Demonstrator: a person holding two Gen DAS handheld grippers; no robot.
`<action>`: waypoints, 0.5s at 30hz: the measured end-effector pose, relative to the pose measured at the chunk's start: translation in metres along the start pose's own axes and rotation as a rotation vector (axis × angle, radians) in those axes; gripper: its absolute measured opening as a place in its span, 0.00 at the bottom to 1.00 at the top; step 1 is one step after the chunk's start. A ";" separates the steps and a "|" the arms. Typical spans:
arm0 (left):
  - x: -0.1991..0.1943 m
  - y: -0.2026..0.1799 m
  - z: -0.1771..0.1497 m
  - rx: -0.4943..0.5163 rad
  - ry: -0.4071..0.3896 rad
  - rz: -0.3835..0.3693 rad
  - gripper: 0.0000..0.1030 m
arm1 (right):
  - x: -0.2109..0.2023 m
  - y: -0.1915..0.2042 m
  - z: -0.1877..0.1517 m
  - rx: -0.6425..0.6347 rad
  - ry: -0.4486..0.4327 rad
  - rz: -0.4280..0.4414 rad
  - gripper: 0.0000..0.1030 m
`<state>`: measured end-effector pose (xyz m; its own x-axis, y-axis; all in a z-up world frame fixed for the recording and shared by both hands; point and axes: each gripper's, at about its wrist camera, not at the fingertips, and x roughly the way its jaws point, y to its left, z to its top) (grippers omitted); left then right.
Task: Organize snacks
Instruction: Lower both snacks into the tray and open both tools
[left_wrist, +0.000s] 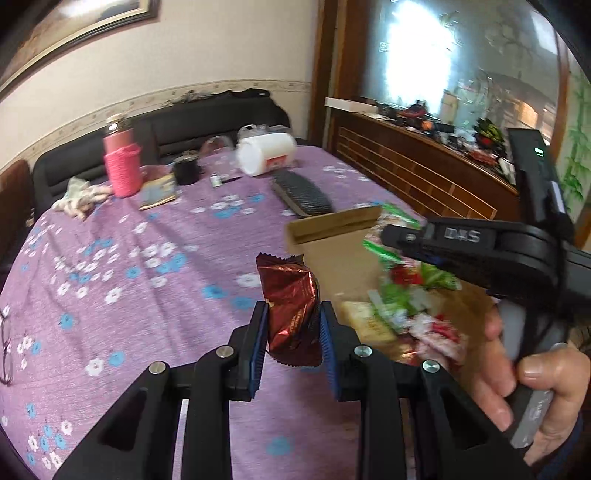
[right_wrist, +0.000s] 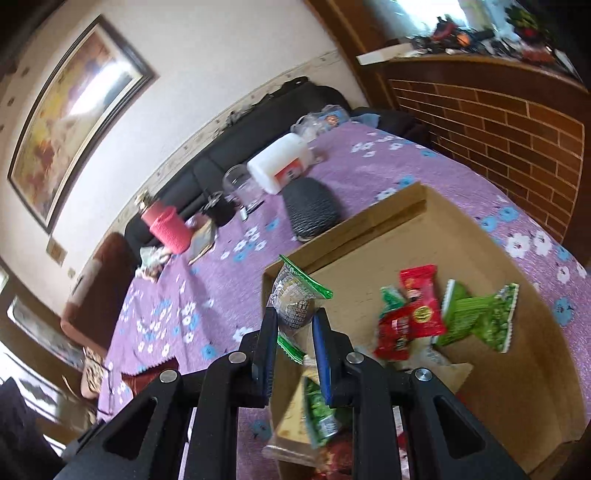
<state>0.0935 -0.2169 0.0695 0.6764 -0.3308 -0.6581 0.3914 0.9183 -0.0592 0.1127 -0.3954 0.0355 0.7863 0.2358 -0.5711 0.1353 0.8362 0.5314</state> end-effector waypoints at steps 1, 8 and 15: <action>0.001 -0.008 0.001 0.009 0.001 -0.010 0.25 | -0.002 -0.006 0.004 0.019 -0.005 0.000 0.19; 0.026 -0.059 -0.001 0.032 0.051 -0.113 0.25 | -0.009 -0.055 0.021 0.106 0.012 -0.070 0.19; 0.057 -0.084 -0.011 0.057 0.109 -0.166 0.25 | 0.006 -0.074 0.020 0.147 0.098 -0.148 0.19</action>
<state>0.0925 -0.3101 0.0282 0.5292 -0.4486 -0.7202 0.5288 0.8382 -0.1335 0.1197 -0.4660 0.0049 0.6900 0.1685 -0.7039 0.3369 0.7860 0.5183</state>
